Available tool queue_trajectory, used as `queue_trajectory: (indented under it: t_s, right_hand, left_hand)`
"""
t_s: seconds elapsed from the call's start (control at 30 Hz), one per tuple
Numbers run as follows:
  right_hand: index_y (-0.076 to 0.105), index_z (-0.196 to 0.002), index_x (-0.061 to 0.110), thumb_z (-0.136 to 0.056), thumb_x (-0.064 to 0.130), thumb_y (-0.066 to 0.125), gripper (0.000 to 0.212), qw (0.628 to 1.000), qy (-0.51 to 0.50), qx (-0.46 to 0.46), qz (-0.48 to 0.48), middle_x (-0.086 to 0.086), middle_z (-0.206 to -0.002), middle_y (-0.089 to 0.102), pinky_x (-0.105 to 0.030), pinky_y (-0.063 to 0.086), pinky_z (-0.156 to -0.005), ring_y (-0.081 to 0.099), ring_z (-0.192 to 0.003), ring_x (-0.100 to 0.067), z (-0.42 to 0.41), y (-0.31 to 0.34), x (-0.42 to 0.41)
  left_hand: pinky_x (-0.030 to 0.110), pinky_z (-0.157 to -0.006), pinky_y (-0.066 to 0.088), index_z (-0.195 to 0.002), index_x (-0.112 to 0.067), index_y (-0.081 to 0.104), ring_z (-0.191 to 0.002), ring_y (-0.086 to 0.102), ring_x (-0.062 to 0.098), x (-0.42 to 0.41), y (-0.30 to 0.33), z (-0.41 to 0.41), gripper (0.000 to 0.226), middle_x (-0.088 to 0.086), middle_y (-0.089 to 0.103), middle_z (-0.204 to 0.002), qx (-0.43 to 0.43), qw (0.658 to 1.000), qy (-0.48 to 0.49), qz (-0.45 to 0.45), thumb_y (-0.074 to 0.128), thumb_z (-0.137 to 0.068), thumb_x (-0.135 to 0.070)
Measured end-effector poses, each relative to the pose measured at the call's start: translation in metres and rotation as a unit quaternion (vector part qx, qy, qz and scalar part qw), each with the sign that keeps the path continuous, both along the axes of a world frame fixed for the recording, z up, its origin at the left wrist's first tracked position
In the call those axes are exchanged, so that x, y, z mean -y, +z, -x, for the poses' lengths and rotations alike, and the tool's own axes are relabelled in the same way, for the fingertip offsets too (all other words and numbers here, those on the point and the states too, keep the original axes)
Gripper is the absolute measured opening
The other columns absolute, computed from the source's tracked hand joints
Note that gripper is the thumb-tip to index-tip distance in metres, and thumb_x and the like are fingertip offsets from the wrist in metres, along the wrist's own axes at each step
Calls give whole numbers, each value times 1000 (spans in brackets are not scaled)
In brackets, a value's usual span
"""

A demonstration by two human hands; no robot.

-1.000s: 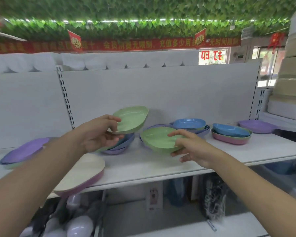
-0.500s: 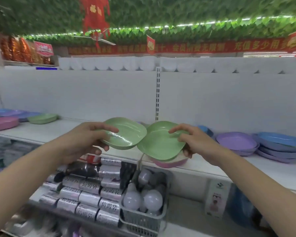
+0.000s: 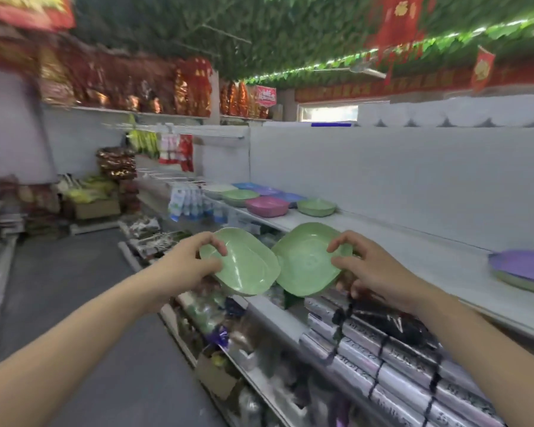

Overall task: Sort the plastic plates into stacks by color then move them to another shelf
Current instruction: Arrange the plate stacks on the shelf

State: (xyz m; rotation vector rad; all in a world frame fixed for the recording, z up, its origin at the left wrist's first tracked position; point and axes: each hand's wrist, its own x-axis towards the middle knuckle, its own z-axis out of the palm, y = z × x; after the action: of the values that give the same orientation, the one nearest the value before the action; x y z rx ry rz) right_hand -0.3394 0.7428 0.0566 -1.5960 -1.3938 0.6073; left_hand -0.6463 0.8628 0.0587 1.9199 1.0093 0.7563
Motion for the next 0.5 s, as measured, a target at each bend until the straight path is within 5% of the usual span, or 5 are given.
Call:
queue_trajectory:
  t_s: [0.17,0.33,0.5]
  right_hand:
    - [56,-109,24,-100,17,62,12,999,44,0,18,-16,-89,67,-34,50,-53,68,-62,-33,69,-8,-101]
    - [58,-112,21,-100,12,61,15,997,64,-35,16,-7,-113,59,-36,51,-53,70,-64,-24,93,-13,-182]
    - [58,-112,26,-99,15,62,17,999,33,-31,-10,-10,-122,57,-35,51,-53,72,-65,-26,70,-11,-255]
  left_hand:
    - [34,-52,48,-100,-19,58,-58,65,20,-73,-6,82,14,9,63,-80,5,998,57,17,60,-95,-7]
    - [35,-51,46,-102,-14,57,-57,65,22,-140,-15,103,13,11,65,-72,23,996,75,33,60,-95,-2]
    - [36,-54,50,-101,-19,64,-59,66,21,-219,-11,78,14,15,69,-90,22,997,74,27,63,-95,-7]
